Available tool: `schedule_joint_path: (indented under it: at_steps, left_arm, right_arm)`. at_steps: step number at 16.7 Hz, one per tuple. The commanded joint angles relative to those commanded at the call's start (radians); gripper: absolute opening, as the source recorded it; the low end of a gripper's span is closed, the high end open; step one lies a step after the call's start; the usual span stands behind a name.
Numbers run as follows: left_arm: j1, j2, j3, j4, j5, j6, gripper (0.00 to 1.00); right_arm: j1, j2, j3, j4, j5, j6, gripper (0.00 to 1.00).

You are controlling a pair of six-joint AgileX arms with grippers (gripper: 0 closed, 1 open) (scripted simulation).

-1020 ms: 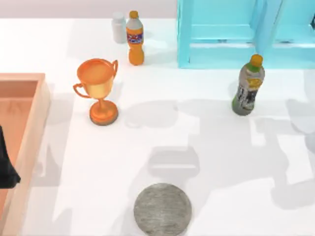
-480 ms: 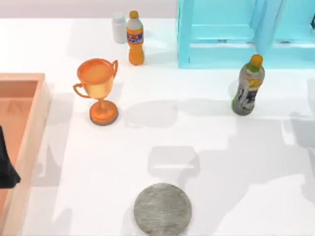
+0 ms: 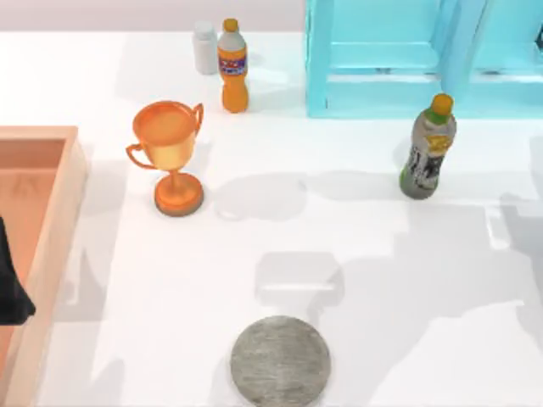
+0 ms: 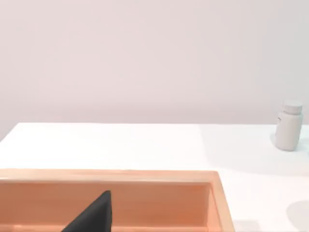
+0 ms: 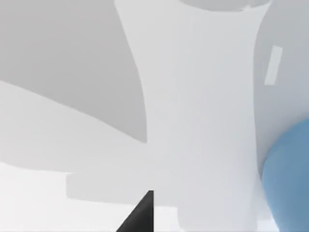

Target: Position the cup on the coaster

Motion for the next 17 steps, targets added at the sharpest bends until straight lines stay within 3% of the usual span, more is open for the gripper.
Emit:
schedule_joint_path:
  at_steps: [7,17]
  left_arm:
    - [0.0,0.0,0.0,0.0,0.0,0.0,1.0]
    - [0.0,0.0,0.0,0.0,0.0,0.0,1.0]
  right_arm:
    - [0.0,0.0,0.0,0.0,0.0,0.0,0.02]
    - [0.0,-0.001,0.001,0.0,0.0,0.0,0.0]
